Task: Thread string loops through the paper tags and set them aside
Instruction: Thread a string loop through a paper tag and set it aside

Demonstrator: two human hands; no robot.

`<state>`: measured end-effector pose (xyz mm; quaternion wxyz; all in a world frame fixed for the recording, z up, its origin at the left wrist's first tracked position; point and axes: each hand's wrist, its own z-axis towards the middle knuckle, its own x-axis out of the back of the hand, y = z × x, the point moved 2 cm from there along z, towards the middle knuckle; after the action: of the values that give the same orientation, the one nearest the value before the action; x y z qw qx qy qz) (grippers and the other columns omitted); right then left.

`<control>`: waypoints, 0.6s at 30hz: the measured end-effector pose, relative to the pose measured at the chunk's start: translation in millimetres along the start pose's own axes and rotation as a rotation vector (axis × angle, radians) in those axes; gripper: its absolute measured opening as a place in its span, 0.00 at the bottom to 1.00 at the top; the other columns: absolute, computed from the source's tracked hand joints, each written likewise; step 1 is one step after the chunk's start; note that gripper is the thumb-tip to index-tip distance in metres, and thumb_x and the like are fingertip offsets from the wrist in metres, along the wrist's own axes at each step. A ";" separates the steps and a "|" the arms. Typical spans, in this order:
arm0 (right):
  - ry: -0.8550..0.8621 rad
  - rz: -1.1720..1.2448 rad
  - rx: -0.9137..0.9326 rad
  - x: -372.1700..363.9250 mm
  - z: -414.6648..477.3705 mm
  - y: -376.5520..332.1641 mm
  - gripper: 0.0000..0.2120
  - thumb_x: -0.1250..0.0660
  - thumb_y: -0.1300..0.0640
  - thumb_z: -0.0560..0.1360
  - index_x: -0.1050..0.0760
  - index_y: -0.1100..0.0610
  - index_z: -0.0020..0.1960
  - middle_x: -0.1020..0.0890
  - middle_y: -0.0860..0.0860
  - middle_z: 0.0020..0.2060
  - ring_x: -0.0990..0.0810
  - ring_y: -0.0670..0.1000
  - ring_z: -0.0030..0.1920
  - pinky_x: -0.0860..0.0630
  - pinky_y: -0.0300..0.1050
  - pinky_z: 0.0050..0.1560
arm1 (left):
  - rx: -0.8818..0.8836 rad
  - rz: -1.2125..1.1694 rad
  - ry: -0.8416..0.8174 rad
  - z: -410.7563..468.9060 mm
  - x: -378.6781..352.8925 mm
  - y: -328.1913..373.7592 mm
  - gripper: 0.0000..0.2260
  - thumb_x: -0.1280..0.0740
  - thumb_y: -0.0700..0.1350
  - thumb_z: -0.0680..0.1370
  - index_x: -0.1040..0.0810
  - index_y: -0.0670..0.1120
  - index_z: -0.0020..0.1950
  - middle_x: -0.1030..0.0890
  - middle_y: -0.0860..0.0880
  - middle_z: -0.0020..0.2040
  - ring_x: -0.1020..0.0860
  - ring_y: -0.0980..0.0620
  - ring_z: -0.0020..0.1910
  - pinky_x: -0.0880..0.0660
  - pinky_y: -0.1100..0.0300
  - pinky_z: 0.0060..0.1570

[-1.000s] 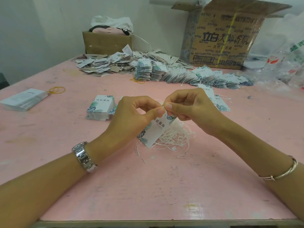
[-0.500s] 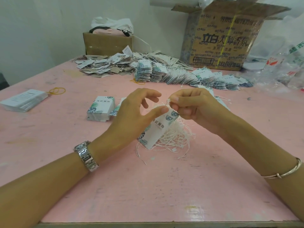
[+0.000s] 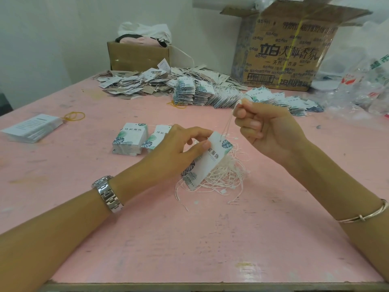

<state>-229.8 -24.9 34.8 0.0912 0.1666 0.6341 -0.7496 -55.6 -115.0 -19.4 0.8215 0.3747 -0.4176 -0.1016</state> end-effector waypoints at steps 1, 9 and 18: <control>0.013 0.020 0.002 0.6 0.5 -0.3 0.06 0.36 0.60 0.73 0.24 0.58 0.37 0.24 0.49 0.32 0.36 0.42 0.25 0.40 0.32 0.21 | -0.004 -0.012 0.006 -0.1 0.6 0.7 0.10 0.37 0.52 0.81 0.27 0.65 0.60 0.22 0.64 0.49 0.32 0.63 0.50 0.37 0.72 0.48; 0.115 0.098 0.001 12.2 5.6 -1.0 0.03 0.36 0.61 0.73 0.28 0.60 0.41 0.25 0.50 0.33 0.34 0.42 0.25 0.39 0.32 0.21 | 0.025 -0.372 0.120 -0.1 8.0 10.8 0.06 0.31 0.42 0.78 0.18 0.53 0.47 0.17 0.61 0.37 0.24 0.67 0.34 0.30 0.76 0.36; 0.306 -0.168 -0.138 30.7 14.0 27.3 0.03 0.35 0.68 0.77 0.23 0.67 0.48 0.19 0.54 0.34 0.25 0.43 0.27 0.29 0.31 0.27 | 0.262 -0.792 0.181 4.5 11.0 1.3 0.17 0.27 0.50 0.68 0.16 0.45 0.55 0.17 0.48 0.43 0.24 0.55 0.39 0.24 0.66 0.40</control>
<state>-250.6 -41.2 0.4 -0.0579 0.2187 0.7023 -0.6750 -52.3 -121.7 -10.1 0.6979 0.6147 -0.1767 -0.3222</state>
